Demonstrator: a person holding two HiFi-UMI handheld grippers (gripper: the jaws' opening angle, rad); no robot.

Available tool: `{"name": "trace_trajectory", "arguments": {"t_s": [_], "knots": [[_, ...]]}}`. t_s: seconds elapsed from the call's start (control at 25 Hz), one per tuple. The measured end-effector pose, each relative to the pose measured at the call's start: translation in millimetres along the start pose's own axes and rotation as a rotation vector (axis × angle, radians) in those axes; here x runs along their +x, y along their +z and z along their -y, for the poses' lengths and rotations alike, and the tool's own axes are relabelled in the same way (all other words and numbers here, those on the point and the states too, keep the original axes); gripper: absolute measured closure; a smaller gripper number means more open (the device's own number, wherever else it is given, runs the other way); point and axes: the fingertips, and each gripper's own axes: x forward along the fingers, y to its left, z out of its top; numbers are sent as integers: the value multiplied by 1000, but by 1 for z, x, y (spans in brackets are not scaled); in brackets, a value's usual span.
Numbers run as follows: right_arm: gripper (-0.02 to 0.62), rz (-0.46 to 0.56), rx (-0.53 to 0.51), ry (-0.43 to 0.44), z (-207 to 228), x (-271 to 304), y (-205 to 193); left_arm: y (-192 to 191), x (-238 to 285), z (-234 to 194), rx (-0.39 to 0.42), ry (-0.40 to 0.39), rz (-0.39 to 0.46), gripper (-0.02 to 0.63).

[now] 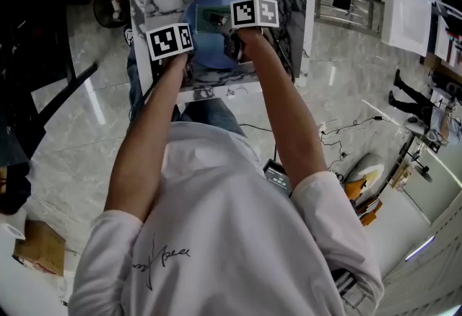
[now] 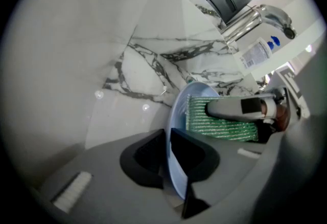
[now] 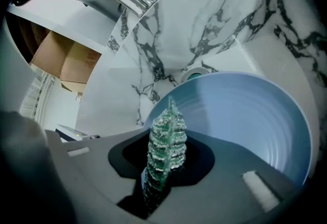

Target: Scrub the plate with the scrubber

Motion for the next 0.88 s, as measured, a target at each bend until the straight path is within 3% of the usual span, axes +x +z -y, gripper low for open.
{"name": "trace_trajectory", "arguments": {"t_s": [0.88], "knots": [[526,-19,-34,-20,8,15,2,-1,-2,-1,6,4,3,512]]}}
